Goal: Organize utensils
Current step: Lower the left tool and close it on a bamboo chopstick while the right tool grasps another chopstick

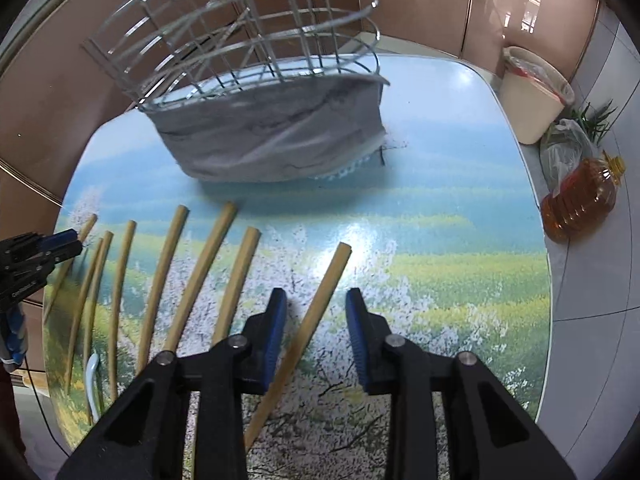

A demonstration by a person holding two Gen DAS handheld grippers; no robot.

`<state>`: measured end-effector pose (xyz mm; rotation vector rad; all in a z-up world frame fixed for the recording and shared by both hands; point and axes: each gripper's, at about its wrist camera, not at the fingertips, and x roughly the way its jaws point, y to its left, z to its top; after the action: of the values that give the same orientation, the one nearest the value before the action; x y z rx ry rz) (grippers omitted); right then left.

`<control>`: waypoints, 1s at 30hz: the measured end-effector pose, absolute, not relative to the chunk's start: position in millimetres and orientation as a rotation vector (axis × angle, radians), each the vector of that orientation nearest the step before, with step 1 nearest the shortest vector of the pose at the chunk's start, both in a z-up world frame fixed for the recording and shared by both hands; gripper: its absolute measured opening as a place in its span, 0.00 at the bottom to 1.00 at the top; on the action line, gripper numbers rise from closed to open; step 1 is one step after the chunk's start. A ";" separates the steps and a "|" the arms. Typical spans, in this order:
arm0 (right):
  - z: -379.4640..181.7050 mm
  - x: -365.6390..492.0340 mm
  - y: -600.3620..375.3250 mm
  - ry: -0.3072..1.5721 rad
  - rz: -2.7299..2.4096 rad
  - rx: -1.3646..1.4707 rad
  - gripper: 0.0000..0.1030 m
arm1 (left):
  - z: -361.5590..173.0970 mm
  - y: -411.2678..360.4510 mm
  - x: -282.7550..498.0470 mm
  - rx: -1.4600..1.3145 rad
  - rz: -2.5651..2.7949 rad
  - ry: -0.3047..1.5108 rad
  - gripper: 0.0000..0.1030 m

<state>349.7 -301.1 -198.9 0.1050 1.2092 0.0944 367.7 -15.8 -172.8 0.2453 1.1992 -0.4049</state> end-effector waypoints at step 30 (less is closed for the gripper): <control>-202.1 370.1 -297.8 1.232 0.151 0.009 0.17 | -180.3 -45.7 380.3 0.385 -0.526 1.285 0.17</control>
<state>370.1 -297.8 -202.1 0.0093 1.2320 0.1511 380.3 -45.7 -180.3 0.3845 1.2849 -0.5258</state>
